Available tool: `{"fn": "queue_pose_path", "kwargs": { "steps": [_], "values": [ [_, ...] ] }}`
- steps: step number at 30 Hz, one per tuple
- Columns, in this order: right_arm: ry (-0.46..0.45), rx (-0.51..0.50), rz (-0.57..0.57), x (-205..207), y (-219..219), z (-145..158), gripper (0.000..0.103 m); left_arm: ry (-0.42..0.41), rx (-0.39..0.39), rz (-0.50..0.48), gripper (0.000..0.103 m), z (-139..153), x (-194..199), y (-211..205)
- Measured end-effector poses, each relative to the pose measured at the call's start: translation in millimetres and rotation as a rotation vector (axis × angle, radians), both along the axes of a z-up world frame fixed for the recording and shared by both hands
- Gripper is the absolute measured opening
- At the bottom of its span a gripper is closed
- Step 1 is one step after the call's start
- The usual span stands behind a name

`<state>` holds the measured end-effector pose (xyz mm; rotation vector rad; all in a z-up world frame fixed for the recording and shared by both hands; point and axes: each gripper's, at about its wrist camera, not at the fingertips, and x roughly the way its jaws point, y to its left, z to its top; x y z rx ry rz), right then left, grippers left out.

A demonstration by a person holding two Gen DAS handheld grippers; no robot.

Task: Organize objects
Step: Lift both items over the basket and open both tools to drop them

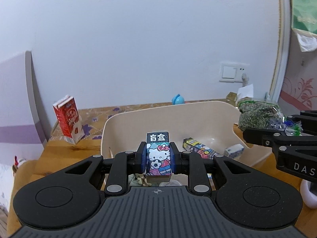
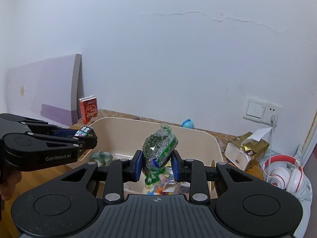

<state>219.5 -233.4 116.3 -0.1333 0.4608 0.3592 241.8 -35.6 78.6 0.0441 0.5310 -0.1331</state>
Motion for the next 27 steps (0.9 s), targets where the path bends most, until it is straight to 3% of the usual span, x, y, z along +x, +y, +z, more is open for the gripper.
{"fn": "queue_pose_path", "kwargs": {
  "steps": [15, 27],
  "values": [
    [0.108, -0.057, -0.028, 54, 16, -26, 0.028, 0.153, 0.030, 0.039, 0.023, -39, 59, 5],
    [0.210, -0.109, -0.025, 74, 24, -53, 0.028, 0.255, 0.070, 0.021, 0.023, -57, 74, -3]
  ]
}}
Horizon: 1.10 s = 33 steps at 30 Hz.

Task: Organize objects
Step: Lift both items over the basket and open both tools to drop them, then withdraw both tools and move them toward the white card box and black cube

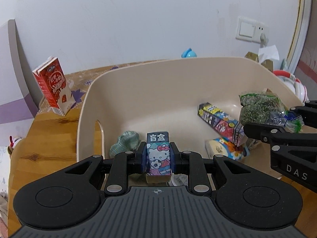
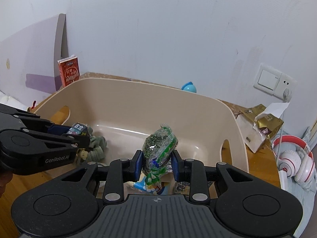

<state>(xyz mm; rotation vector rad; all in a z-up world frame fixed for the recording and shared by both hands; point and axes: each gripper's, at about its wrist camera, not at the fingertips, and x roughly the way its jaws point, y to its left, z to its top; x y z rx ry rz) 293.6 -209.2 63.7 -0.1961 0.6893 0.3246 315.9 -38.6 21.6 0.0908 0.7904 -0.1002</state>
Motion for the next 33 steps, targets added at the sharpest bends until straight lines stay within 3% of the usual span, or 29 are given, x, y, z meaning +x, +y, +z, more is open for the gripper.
{"fn": "queue_pose_path", "kwargs": {
  "steps": [9, 11, 16, 21, 24, 33],
  "values": [
    [0.045, -0.018, -0.007, 7, 1, -10, 0.029, 0.028, 0.012, 0.002, 0.023, -5, 4, -4],
    [0.046, -0.019, -0.012, 7, 0, -11, 0.041, 0.028, 0.007, 0.003, 0.025, -4, 4, -4],
    [0.019, 0.007, -0.012, 3, -3, -7, 0.053, 0.003, -0.008, -0.008, 0.046, 1, -1, -6],
    [-0.028, 0.030, -0.026, -5, -7, 1, 0.068, -0.032, -0.017, -0.014, 0.056, 10, -9, -9],
    [-0.056, 0.052, -0.033, -11, -12, 7, 0.073, -0.058, -0.011, -0.002, 0.070, 16, -14, -9],
    [-0.100, 0.112, -0.052, -28, -27, 26, 0.078, -0.112, -0.022, 0.024, 0.072, 39, -36, -3]
  ]
}}
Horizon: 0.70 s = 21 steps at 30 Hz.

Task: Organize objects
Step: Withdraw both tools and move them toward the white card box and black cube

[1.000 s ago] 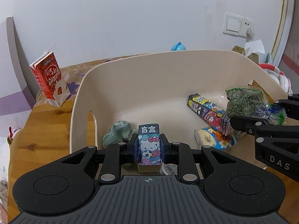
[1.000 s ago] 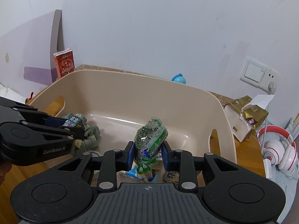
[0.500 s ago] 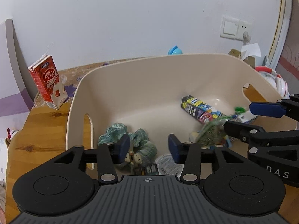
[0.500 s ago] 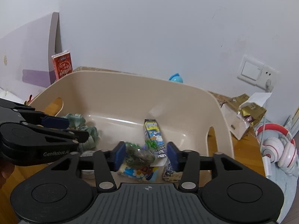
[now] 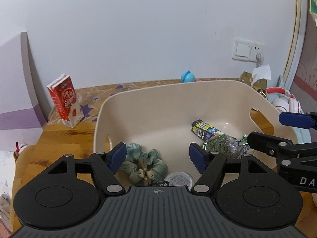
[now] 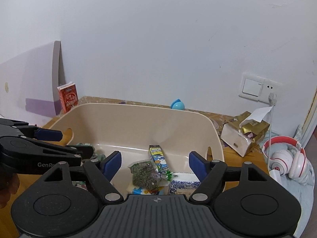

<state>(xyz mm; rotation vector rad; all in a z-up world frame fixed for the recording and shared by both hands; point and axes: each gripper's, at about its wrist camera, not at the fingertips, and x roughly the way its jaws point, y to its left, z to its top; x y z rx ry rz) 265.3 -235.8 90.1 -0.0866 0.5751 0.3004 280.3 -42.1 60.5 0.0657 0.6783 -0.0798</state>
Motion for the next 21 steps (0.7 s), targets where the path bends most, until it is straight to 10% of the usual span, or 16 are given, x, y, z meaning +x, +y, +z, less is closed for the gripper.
{"fn": "queue_pose_path", "kwargs": {
  "steps": [21],
  "values": [
    [-0.031, 0.006, -0.017, -63, -14, 7, 0.081, -0.030, -0.019, 0.015, 0.072, 7, -65, 14]
  ]
}}
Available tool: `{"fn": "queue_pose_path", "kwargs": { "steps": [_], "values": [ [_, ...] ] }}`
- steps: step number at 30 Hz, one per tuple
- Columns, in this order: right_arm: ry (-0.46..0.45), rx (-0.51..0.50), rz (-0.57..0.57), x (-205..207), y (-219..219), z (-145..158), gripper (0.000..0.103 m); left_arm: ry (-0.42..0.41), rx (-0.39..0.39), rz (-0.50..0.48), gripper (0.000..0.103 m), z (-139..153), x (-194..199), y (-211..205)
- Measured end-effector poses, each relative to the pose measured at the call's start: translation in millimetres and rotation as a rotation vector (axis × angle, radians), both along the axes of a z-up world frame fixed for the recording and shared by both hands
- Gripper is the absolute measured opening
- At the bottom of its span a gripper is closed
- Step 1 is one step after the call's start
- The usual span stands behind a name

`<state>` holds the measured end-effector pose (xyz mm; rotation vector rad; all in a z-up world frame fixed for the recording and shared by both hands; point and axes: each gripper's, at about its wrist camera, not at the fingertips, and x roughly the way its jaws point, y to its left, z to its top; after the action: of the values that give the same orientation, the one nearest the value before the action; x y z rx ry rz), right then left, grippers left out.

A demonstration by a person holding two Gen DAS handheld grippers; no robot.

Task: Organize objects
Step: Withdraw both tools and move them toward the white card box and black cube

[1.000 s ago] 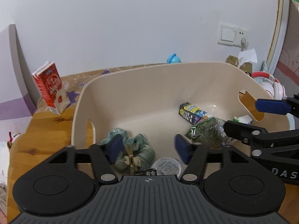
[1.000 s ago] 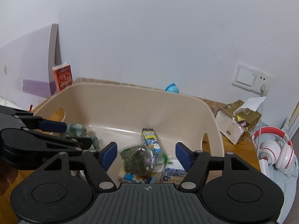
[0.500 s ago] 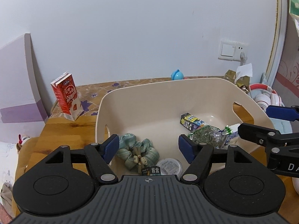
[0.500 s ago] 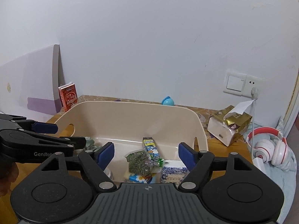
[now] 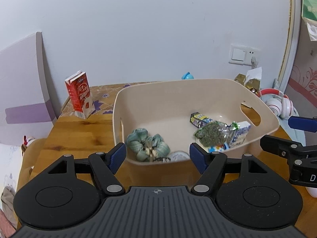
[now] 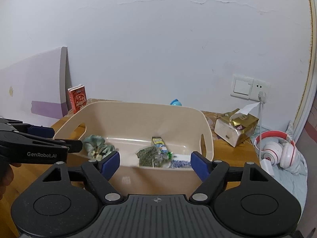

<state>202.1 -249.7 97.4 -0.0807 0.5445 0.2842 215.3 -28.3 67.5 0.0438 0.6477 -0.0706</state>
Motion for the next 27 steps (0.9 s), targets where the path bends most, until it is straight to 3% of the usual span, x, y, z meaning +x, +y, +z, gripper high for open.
{"fn": "queue_pose_path", "kwargs": {
  "steps": [4, 27],
  "values": [
    [0.010, -0.010, 0.000, -9, -1, -7, 0.086, 0.011, -0.004, 0.001, 0.073, -6, -9, 4],
    [0.111, -0.035, 0.022, -32, 4, -56, 0.088, 0.115, 0.014, -0.009, 0.074, -65, -33, 6]
  ]
}}
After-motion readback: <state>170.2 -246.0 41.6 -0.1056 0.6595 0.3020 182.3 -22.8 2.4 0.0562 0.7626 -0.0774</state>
